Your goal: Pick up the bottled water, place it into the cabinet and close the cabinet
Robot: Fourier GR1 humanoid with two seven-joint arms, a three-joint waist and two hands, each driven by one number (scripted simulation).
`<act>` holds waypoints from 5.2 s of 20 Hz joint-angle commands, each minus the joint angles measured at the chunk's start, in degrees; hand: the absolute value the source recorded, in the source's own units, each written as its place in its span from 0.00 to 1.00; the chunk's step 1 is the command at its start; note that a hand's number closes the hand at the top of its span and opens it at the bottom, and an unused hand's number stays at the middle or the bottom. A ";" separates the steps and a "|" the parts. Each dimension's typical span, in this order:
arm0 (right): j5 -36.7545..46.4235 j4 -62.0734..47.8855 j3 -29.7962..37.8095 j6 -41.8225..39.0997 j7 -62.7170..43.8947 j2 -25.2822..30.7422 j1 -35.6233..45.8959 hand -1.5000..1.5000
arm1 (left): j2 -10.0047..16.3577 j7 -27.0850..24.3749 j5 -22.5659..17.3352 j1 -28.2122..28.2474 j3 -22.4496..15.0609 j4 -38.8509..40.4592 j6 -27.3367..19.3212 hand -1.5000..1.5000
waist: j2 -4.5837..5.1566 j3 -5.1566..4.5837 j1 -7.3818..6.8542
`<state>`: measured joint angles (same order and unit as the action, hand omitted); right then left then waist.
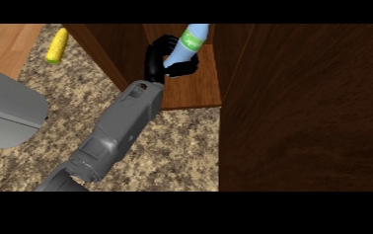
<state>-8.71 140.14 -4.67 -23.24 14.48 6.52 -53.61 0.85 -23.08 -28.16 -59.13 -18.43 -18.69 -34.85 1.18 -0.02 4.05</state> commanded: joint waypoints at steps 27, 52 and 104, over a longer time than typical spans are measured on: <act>-4.71 1.08 -0.29 -2.98 -1.54 0.14 1.98 0.00 | 1.27 -13.25 -1.37 -11.09 8.54 8.12 5.68 0.00 | 0.54 -0.14 0.62; -3.77 4.44 -2.46 -0.93 -4.66 -0.92 -2.07 0.00 | -0.85 -11.92 -7.21 13.25 -2.84 -20.71 19.04 0.00 | -1.94 -0.01 -4.21; 14.97 10.31 -40.63 -12.45 -9.97 15.94 2.77 1.00 | 33.33 -6.04 -22.60 75.47 3.18 -88.63 33.39 0.00 | -1.83 -0.86 -7.16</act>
<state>0.81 143.31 -32.52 -33.88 11.02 22.92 -51.76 32.59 -29.26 -49.43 14.87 -17.10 -106.40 -2.77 -0.88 -0.83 -2.75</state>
